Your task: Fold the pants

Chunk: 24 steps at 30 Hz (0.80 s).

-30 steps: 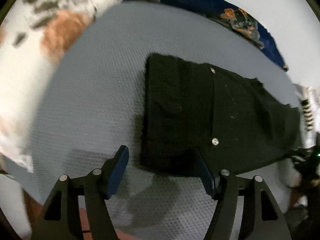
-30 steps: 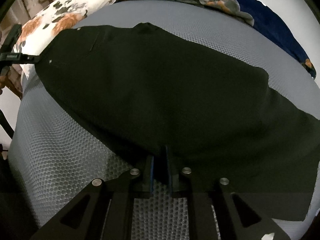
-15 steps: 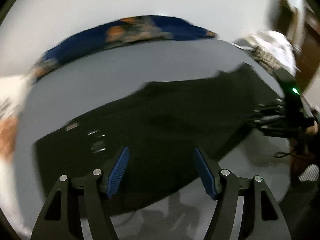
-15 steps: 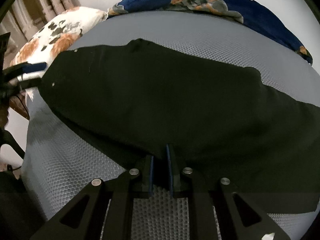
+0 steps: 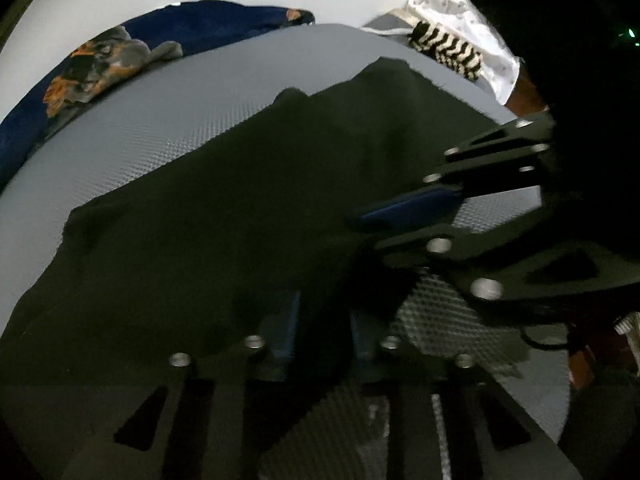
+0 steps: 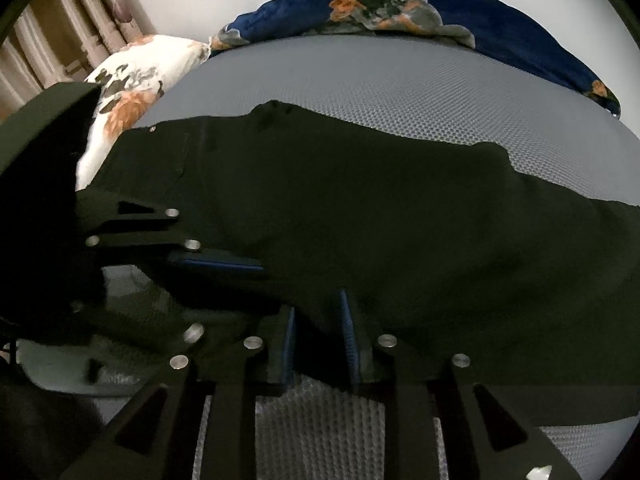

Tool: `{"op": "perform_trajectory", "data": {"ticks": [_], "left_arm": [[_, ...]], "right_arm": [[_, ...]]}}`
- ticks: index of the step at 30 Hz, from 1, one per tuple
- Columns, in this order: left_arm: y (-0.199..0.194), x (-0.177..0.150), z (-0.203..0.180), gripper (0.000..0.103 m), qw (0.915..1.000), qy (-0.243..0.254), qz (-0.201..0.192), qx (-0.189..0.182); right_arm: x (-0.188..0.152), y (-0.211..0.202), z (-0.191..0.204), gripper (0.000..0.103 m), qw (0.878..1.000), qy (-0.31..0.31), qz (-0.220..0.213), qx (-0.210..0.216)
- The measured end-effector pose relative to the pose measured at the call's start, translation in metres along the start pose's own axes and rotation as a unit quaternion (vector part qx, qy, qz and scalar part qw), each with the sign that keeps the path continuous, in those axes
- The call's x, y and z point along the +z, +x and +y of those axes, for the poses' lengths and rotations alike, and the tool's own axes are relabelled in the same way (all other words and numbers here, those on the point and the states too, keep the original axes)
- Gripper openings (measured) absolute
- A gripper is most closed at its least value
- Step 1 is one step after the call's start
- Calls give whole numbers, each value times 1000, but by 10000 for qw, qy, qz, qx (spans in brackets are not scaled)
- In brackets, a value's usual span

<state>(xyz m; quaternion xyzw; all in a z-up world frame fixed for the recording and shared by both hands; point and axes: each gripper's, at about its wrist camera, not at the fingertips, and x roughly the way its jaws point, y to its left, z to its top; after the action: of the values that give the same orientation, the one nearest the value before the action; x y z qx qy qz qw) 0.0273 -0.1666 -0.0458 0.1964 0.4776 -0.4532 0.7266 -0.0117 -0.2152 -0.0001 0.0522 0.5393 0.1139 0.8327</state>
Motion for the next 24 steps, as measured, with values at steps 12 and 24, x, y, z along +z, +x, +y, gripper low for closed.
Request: {"op": "perform_trajectory", "data": {"ticks": [12,24], "left_arm": [[17,6,-12,14,9999,-152,10,26],[21,8,-15,14,9996,-283,-85,-49]], "right_arm": [[-21,-47,-147,34,9699,2126,-859,-819],[-31,-31,-241,14,9136,3827,-1226,-617]]}}
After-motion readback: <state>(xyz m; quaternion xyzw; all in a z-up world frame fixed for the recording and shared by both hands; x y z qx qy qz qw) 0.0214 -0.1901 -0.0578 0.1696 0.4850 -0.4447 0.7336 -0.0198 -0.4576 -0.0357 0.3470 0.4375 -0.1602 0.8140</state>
